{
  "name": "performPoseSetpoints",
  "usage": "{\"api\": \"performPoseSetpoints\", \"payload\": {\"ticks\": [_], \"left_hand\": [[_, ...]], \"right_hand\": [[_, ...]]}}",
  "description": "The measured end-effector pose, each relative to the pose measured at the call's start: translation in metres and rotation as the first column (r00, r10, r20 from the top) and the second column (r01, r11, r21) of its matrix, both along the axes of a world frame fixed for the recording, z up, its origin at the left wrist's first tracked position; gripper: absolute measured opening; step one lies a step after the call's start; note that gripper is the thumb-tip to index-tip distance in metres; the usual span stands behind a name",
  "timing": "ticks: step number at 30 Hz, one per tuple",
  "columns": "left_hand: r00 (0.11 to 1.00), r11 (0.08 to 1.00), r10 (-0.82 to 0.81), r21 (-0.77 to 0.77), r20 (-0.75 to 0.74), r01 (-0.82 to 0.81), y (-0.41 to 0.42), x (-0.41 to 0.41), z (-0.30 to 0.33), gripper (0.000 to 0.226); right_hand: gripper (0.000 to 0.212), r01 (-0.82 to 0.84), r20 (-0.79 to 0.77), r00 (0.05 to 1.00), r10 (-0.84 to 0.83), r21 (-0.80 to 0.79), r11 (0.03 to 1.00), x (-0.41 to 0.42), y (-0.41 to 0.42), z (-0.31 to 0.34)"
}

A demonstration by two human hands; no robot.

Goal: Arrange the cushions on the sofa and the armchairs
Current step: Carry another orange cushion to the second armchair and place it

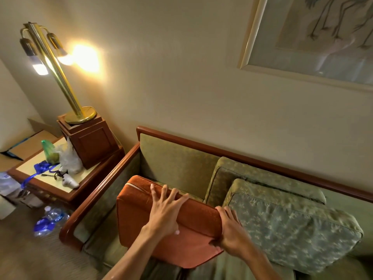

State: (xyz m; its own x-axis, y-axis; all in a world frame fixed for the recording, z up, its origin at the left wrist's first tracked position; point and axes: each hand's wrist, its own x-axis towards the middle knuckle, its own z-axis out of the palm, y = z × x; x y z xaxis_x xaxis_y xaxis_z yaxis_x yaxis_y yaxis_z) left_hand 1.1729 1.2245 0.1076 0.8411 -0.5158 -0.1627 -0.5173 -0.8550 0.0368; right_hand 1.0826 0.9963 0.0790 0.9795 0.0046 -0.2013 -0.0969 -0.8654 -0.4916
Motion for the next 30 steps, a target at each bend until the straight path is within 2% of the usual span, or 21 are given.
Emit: {"api": "performPoseSetpoints", "payload": {"ticks": [3,7,11,13,15,17,20,23,25,27,30], "left_hand": [[1.0,0.995,0.019,-0.094,0.015,-0.017,0.02,0.012,0.014,0.121],[0.999,0.964,0.031,-0.263,-0.045,-0.042,0.061,0.029,0.025,0.131],[0.973,0.9,0.036,-0.415,-0.229,-0.132,0.084,0.031,0.007,0.135],[0.948,0.902,0.053,-0.393,-0.314,-0.181,0.079,0.024,-0.01,0.127],[0.929,0.875,0.049,-0.433,-0.368,-0.218,0.069,0.014,-0.027,0.121],[0.913,0.842,0.048,-0.475,-0.405,-0.255,0.058,0.01,-0.035,0.131],[0.939,0.835,0.05,-0.502,-0.341,-0.226,0.052,0.02,-0.029,0.14],[0.966,0.842,-0.013,-0.524,-0.257,-0.128,0.041,0.03,-0.012,0.136],[0.969,0.835,0.009,-0.531,-0.247,-0.143,0.034,0.033,0.0,0.136],[0.968,0.83,0.06,-0.526,-0.243,-0.184,0.033,0.036,0.006,0.135],[0.963,0.901,0.154,-0.37,-0.219,-0.228,0.045,0.046,0.005,0.13]], "right_hand": [[0.107,-0.063,0.107,0.992,0.068,-0.046,0.997,0.01,0.006,0.032],[0.101,-0.157,0.227,0.952,0.204,-0.21,0.965,0.021,0.027,0.093],[0.11,-0.207,0.266,0.932,0.245,-0.163,0.965,0.031,0.06,0.114],[0.115,-0.21,0.22,0.948,0.231,-0.113,0.971,0.037,0.075,0.094],[0.118,-0.172,0.172,0.969,0.177,-0.042,0.984,0.043,0.084,0.065],[0.122,-0.124,0.168,0.979,0.112,0.058,0.991,0.05,0.088,0.049],[0.129,-0.117,0.178,0.98,0.091,0.143,0.983,0.063,0.089,0.044],[0.13,-0.03,0.039,0.999,0.023,0.201,0.979,0.075,0.078,0.03],[0.128,0.028,-0.04,0.999,-0.021,0.173,0.985,0.072,0.06,0.011],[0.125,0.017,-0.097,0.995,-0.007,0.105,0.994,0.059,0.037,-0.014],[0.121,0.038,-0.172,0.985,-0.032,0.028,0.999,0.035,0.01,-0.046]]}}
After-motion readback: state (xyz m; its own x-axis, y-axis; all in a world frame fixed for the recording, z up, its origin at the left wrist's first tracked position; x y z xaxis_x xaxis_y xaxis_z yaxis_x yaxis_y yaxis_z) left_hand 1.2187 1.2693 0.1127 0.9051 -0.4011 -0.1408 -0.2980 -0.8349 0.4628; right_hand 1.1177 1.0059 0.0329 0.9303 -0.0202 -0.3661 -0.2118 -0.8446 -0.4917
